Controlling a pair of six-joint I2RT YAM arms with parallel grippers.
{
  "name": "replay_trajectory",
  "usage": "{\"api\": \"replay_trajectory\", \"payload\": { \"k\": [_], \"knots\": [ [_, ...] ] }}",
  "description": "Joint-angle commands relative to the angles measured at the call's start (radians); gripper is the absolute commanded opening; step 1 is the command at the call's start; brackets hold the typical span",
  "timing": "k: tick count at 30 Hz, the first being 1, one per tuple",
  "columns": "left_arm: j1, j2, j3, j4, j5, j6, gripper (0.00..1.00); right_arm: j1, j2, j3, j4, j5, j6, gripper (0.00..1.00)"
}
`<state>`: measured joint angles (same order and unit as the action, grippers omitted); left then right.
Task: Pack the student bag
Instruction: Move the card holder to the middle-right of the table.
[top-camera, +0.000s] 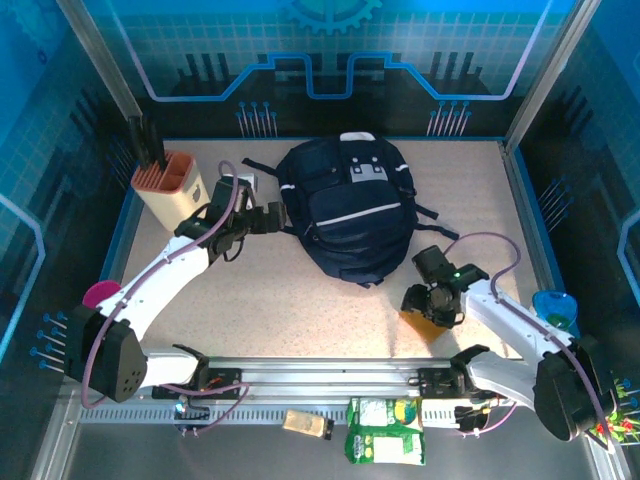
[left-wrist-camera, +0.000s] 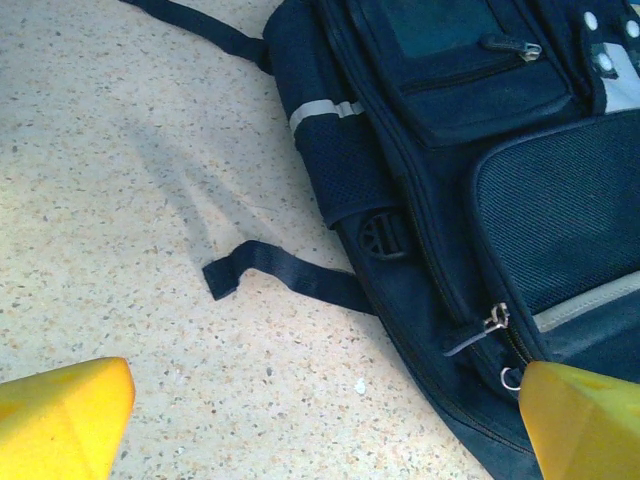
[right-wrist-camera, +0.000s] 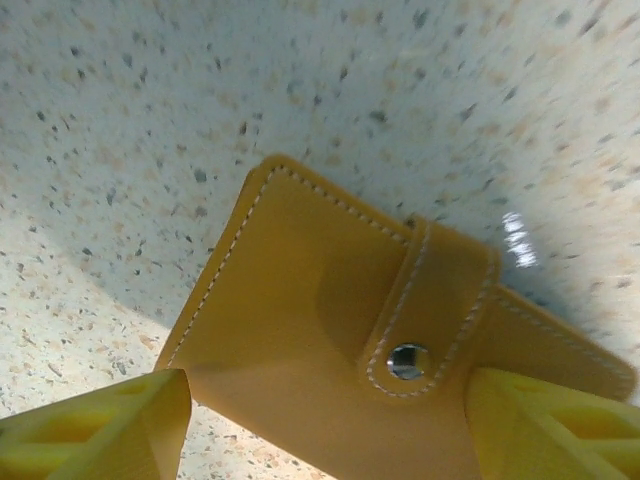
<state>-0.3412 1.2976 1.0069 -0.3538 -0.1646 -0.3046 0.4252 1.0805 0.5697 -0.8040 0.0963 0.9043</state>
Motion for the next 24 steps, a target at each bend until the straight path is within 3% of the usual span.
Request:
{"api": "replay_trajectory", "payload": {
  "k": [1, 4, 9, 12, 18, 24],
  "knots": [
    [0.010, -0.020, -0.006, 0.019, 0.053, 0.024, 0.99, 0.013, 0.024, -0.033, 0.142, -0.056, 0.063, 0.73],
    [0.011, -0.021, -0.002, 0.021, 0.087, 0.032, 0.99, 0.007, 0.083, -0.026, 0.221, -0.044, 0.037, 0.73],
    [0.010, -0.018, 0.004, 0.021, 0.112, 0.031, 0.99, -0.100, 0.206, 0.032, 0.321, -0.008, -0.064, 0.72],
    [0.010, -0.016, 0.009, 0.017, 0.121, 0.033, 0.99, -0.120, 0.255, 0.106, 0.326, 0.089, -0.176, 0.72],
    [0.010, -0.017, 0.016, 0.005, 0.113, 0.041, 0.99, -0.077, 0.250, 0.250, 0.157, 0.197, -0.402, 0.72],
    [0.011, -0.004, 0.017, 0.013, 0.116, 0.047, 0.99, -0.013, 0.256, 0.284, -0.006, 0.183, -0.504, 0.69]
  ]
}}
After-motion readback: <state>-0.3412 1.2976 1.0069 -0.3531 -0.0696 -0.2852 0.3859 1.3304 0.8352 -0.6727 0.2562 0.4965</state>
